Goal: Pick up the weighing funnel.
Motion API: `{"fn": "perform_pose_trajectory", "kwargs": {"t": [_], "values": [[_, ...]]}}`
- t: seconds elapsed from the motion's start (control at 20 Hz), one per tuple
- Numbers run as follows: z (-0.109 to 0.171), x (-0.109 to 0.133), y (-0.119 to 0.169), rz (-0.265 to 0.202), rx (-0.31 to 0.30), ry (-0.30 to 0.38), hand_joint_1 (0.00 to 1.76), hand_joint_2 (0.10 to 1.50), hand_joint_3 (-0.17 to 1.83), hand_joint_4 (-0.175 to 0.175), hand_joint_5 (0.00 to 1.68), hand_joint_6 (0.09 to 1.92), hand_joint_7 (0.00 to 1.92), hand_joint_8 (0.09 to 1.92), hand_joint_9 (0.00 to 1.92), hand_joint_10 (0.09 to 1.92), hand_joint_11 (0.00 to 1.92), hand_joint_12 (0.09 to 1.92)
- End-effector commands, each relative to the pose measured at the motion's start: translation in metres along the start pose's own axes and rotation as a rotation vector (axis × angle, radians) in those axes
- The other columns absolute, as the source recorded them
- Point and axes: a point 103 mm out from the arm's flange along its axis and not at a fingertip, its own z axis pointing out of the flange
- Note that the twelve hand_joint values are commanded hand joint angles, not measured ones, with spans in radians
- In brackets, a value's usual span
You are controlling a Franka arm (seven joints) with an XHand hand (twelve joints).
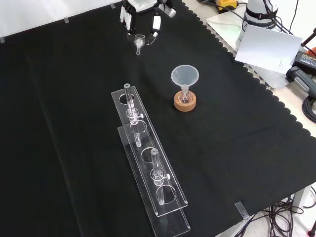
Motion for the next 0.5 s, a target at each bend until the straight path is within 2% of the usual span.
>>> {"fn": "perform_pose_trajectory", "kwargs": {"t": [0.05,0.5], "values": [[-0.0055,0.0043,-0.0040,-0.001,-0.006,0.006,1.20,0.56,0.70,-0.006,1.50,0.25,1.56,0.27,1.44,0.30,1.15,0.84],[-0.0118,0.0113,-0.0099,-0.006,-0.016,0.003,1.20,0.56,0.70,-0.001,1.50,0.25,1.56,0.26,1.45,0.30,1.15,0.84]]}}
